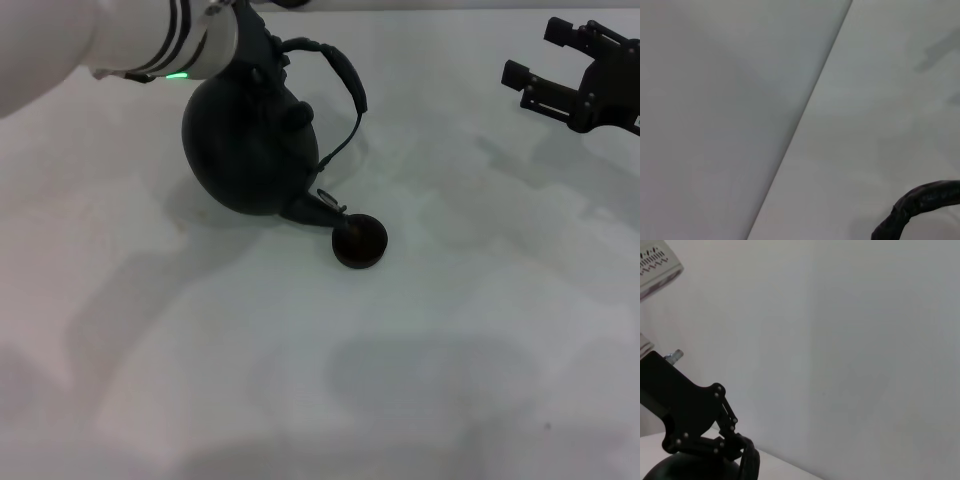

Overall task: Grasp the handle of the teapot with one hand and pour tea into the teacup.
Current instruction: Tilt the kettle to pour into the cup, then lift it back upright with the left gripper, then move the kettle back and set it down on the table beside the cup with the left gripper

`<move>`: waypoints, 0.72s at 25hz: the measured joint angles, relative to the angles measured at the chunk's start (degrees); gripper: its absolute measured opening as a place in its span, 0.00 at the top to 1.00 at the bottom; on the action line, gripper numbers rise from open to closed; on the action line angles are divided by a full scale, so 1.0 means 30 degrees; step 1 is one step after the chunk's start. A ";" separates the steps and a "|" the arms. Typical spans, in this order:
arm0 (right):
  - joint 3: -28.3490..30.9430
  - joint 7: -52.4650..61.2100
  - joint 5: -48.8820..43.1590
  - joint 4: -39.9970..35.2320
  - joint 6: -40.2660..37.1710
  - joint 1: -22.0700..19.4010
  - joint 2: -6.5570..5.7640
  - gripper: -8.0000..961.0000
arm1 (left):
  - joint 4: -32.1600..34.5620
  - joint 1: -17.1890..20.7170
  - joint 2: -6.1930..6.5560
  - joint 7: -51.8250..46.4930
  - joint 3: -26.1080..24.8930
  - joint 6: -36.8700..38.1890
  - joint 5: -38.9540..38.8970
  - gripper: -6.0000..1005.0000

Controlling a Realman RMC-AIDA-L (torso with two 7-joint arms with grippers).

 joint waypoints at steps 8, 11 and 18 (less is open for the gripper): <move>0.0001 -0.0035 -0.0001 0.0093 -0.0047 0.0085 0.0002 0.14 | 0.1049 0.1572 -0.0033 -0.0858 -0.1054 -0.0864 -0.0430 0.89; 0.0001 0.0086 0.0001 0.0094 -0.0169 0.0091 0.0003 0.14 | 0.1791 0.2695 -0.0010 -0.0827 -0.1609 -0.1393 -0.1838 0.89; 0.0000 0.0495 0.0001 0.0094 -0.0436 -0.0015 -0.0019 0.14 | 0.2732 0.5701 0.0002 0.1173 -0.3464 -0.2075 -0.7378 0.89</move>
